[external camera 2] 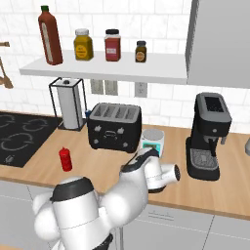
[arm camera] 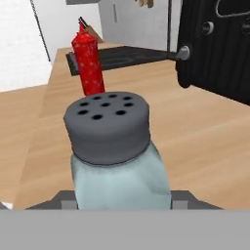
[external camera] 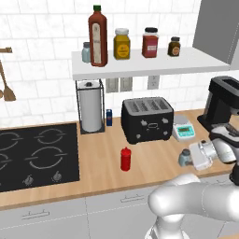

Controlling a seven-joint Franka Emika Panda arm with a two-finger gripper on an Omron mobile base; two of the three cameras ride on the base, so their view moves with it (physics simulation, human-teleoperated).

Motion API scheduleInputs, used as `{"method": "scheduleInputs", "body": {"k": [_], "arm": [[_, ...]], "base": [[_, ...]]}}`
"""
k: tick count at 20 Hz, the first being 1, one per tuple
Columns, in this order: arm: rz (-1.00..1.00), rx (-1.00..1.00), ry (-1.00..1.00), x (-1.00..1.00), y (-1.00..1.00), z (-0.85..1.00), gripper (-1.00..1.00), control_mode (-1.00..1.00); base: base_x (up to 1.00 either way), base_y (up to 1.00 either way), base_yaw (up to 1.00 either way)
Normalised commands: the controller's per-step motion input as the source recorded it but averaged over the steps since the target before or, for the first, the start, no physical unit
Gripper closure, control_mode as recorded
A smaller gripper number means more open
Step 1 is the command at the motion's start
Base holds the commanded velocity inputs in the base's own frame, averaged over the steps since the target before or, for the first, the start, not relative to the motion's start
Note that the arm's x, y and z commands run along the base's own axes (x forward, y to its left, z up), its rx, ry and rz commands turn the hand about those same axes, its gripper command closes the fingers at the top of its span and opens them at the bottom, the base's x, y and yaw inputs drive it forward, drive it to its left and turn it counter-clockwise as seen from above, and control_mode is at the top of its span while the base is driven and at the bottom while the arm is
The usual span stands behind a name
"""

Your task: Put the shaker and condiment bottle from the counter next to their counterparts in the cabinet.

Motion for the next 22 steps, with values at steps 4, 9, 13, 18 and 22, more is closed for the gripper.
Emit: {"method": "scheduleInputs", "body": {"k": [4, 9, 13, 18, 22], "arm": [[-0.17, -0.23, -0.06, -0.19, 0.29, 0.79, 1.0, -1.0], [-0.21, -0.33, -0.1, -0.43, 0.53, 0.99, 1.0, -1.0], [-0.22, -0.16, 0.0, -0.49, 0.79, 0.87, 1.0, -1.0], [-0.18, -0.09, 0.01, -0.5, 0.91, 0.86, 1.0, -1.0], [-0.06, -0.01, 0.15, -0.39, 0.72, 0.99, 1.0, -1.0]], "base": [[0.0, 0.0, 0.0], [0.0, 0.0, 0.0], [0.0, 0.0, 0.0], [0.0, 0.0, 0.0], [0.0, 0.0, 0.0]]}}
